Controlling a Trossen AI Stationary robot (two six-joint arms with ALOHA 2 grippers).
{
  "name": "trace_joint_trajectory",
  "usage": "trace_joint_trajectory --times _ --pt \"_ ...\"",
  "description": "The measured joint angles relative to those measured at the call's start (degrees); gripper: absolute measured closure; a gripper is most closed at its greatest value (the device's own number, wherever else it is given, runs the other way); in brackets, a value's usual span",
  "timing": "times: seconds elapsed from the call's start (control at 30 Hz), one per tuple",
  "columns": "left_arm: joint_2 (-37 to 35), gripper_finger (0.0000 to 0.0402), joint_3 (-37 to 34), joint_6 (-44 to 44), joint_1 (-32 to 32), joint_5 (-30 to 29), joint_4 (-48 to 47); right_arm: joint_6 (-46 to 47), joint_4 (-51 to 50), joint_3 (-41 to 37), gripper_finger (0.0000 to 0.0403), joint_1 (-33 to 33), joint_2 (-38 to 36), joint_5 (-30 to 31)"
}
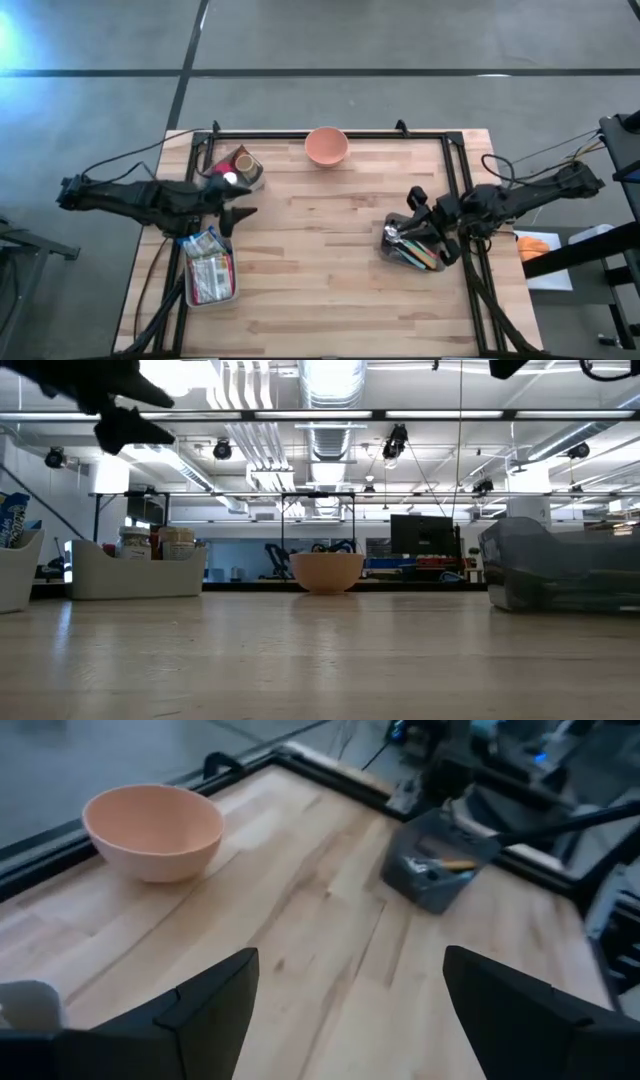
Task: Pick & Place Food Item
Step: Return to Home Position
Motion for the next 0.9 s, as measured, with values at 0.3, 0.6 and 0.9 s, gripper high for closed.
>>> trace_joint_trajectory --times 0.3,0.6,0.9 --pt "-12.91 0.0078 -11.72 3.11 0.04 0.02 5.06 -4.66 2.99 -6.50 0.0330 0.00 -2.54 -1.72" --pt "-16.41 0.0078 -19.09 6.83 0.07 -0.52 10.68 -7.54 4.84 -13.12 0.0330 -0.02 -7.43 -3.70" --pt "-16.39 0.0078 -26.27 11.78 0.07 -1.23 19.95 -7.33 6.17 -19.75 0.0330 -0.02 -10.53 -4.00"
